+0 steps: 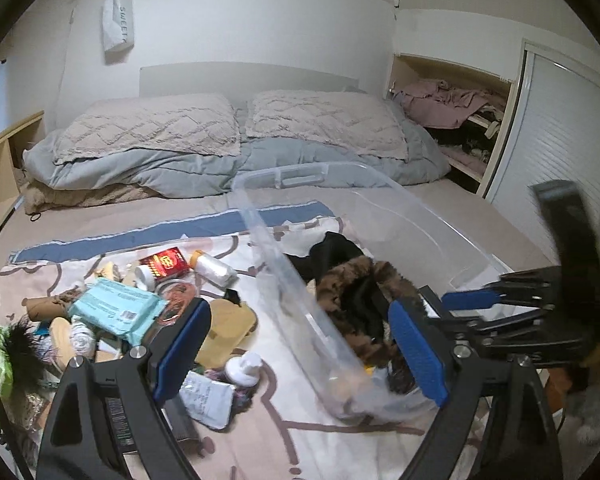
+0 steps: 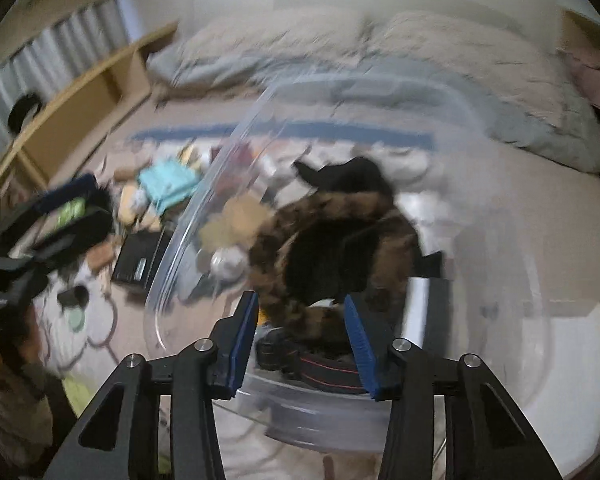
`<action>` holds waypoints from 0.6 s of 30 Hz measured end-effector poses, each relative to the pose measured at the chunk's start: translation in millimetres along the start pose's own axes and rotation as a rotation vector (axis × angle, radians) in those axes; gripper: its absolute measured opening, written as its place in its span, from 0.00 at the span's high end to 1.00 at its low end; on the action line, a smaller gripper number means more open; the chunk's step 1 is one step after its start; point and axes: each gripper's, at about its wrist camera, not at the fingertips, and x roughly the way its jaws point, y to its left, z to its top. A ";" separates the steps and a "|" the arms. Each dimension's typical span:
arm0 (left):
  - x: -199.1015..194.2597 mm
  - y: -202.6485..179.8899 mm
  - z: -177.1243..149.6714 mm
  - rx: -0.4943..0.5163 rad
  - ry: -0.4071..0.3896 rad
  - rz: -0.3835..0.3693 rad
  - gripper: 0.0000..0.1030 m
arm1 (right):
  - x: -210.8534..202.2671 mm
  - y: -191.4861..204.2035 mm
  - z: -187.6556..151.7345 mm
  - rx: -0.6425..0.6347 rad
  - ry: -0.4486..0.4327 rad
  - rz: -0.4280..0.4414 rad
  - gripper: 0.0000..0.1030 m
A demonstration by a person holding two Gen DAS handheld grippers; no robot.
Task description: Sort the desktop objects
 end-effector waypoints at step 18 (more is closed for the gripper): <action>-6.3 70.9 -35.9 -0.103 0.011 -0.019 0.12 | 90.7 3.2 44.5 -0.013 0.365 -0.142 0.76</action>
